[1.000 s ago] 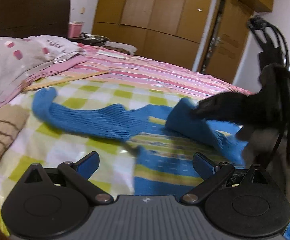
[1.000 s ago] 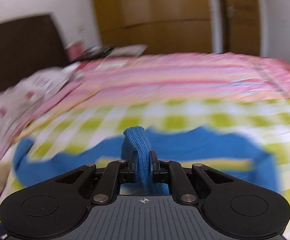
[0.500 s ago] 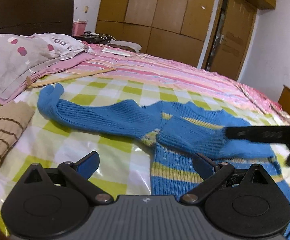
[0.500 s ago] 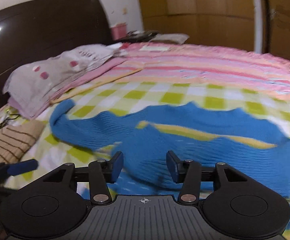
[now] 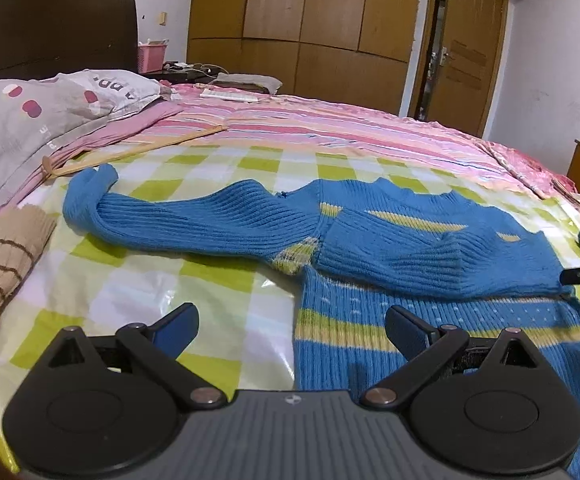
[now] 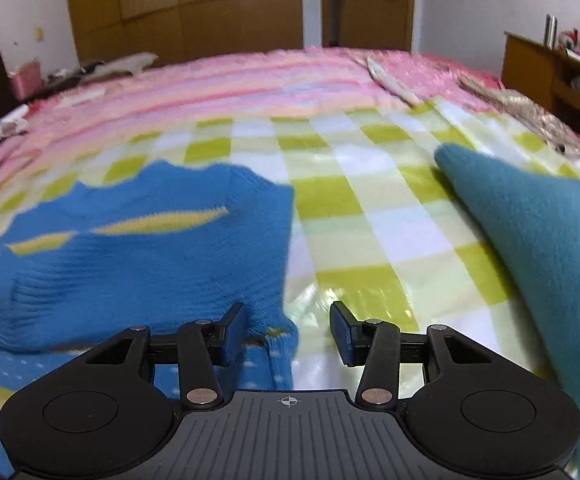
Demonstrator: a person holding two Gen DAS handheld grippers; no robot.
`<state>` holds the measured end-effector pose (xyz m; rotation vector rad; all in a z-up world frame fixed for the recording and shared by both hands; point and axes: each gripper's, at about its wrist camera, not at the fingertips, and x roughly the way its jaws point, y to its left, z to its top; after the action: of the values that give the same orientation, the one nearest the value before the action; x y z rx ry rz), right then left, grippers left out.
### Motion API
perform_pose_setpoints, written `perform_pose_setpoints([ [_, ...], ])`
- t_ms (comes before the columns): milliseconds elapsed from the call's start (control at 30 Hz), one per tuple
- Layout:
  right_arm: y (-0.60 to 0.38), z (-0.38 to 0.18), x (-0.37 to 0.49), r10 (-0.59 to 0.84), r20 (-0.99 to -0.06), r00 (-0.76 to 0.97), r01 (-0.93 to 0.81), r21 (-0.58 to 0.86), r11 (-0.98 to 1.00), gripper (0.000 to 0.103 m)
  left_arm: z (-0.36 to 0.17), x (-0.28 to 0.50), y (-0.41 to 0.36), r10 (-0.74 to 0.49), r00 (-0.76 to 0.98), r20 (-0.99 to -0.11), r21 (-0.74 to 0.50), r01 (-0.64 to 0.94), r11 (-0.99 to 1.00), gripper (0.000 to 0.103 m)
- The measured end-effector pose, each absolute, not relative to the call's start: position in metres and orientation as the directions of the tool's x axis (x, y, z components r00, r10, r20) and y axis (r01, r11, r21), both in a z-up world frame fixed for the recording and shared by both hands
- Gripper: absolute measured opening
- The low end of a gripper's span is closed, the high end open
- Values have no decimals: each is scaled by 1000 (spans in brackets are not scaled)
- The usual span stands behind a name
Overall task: Fold small clothes
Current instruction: 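Move the right gripper over to the other sleeve cuff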
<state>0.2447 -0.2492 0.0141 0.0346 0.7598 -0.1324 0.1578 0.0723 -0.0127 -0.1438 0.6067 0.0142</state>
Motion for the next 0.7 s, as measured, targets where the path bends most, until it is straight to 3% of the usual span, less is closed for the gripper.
perform_pose_setpoints([
  [200,-217,20,264,-45,-650,759,17,-50,999,42,0,167,59,-26,847,-530,-111,-39,993,103],
  [333,-221,7,283,-181,-670,720,81,-178,981,42,-3,171,56,-10,848,-531,-92,-46,995,103],
  [433,-243,7,283,-194,-689,699,126,-149,981,41,-11,174,62,9,825,-565,-87,-70,994,103],
  [533,-240,11,286,-273,-663,697,151,-236,960,41,-14,171,73,12,818,-576,-104,-88,991,103],
  [700,-219,32,277,-243,-623,744,130,-223,966,40,-13,170,87,35,823,-566,-98,-109,989,103],
])
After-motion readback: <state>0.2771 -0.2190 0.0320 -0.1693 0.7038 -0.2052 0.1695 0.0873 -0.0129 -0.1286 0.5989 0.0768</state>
